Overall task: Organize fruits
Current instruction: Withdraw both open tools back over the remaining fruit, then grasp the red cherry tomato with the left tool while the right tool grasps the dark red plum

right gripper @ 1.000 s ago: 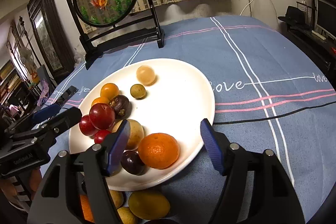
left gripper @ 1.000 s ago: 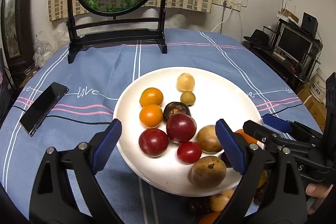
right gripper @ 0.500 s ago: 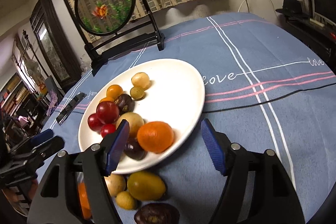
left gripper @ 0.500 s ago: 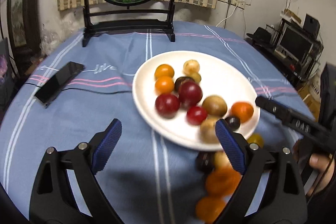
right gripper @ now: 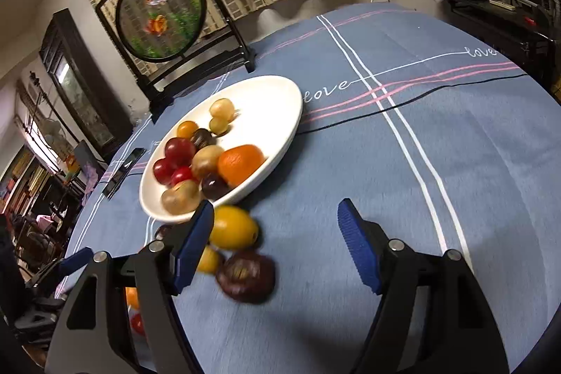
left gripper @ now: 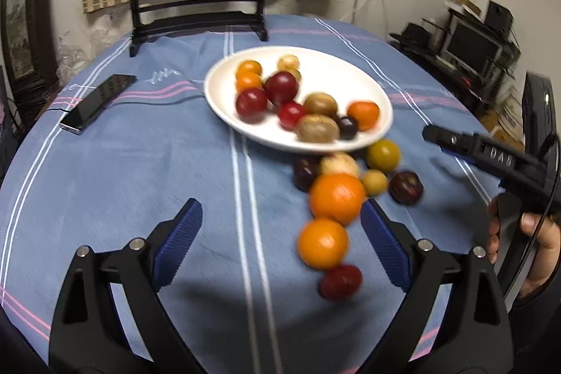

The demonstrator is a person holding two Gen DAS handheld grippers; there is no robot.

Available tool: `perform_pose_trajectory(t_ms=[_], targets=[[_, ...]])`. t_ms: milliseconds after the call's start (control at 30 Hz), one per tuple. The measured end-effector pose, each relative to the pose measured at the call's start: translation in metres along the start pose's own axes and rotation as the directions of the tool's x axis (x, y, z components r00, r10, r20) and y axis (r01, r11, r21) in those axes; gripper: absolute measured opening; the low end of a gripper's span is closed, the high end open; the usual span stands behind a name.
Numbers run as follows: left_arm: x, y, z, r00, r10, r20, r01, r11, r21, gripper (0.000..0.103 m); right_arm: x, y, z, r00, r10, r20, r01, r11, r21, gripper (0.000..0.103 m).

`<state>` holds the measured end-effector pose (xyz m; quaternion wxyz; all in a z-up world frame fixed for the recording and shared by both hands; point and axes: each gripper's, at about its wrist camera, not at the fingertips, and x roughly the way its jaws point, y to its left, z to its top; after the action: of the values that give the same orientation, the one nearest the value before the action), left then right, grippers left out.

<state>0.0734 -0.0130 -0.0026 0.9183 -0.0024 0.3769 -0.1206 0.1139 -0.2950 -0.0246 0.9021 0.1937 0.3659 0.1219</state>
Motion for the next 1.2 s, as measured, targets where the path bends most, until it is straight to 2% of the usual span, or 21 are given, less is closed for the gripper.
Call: perform_pose_trajectory(t_ms=[100, 267, 533, 567, 600, 667, 767, 933, 1200], targets=[[-0.002, -0.011, -0.012, 1.0, -0.004, -0.011, 0.004, 1.0, 0.021, 0.093, -0.004, -0.005, -0.005, 1.0, 0.015, -0.002, -0.015, 1.0, 0.016, 0.073], [0.003, -0.023, -0.026, 0.999, -0.018, -0.051, 0.021, 0.998, 0.06, 0.093, 0.004, -0.025, -0.008, 0.999, 0.017, -0.036, -0.012, 0.992, 0.125, 0.073], [0.012, -0.031, -0.04, 0.997, 0.012, -0.072, -0.004, 0.994, 0.11, 0.092, 0.002, -0.023, -0.011, 0.999, 0.041, -0.031, -0.037, 0.992, 0.12, 0.073], [0.013, -0.032, -0.041, 0.997, 0.02, -0.075, -0.011, 0.993, 0.119, 0.086, 0.002, -0.022, -0.011, 0.998, 0.041, -0.037, -0.036, 0.992, 0.118, 0.073], [0.015, -0.033, -0.043, 0.996, 0.026, -0.081, -0.016, 0.992, 0.127, 0.072, 0.003, -0.021, -0.011, 0.998, 0.04, -0.046, -0.034, 0.993, 0.114, 0.073], [0.022, -0.033, -0.045, 0.993, 0.009, -0.117, 0.006, 0.991, 0.13, 0.051, 0.005, -0.017, -0.012, 0.997, 0.037, -0.064, -0.031, 0.995, 0.097, 0.073], [0.021, -0.036, -0.046, 0.994, 0.0, -0.105, 0.016, 0.989, 0.144, 0.038, 0.007, -0.011, -0.013, 0.996, 0.028, -0.088, -0.022, 0.998, 0.066, 0.073], [0.019, -0.038, -0.047, 0.994, -0.015, -0.111, 0.034, 0.986, 0.165, 0.029, 0.01, 0.0, -0.018, 0.99, -0.017, -0.14, 0.018, 1.0, 0.005, 0.073], [0.012, -0.029, -0.047, 0.995, -0.026, -0.099, 0.04, 0.988, 0.146, 0.029, 0.013, 0.031, -0.035, 0.972, -0.107, -0.211, 0.062, 0.976, -0.211, 0.073]])
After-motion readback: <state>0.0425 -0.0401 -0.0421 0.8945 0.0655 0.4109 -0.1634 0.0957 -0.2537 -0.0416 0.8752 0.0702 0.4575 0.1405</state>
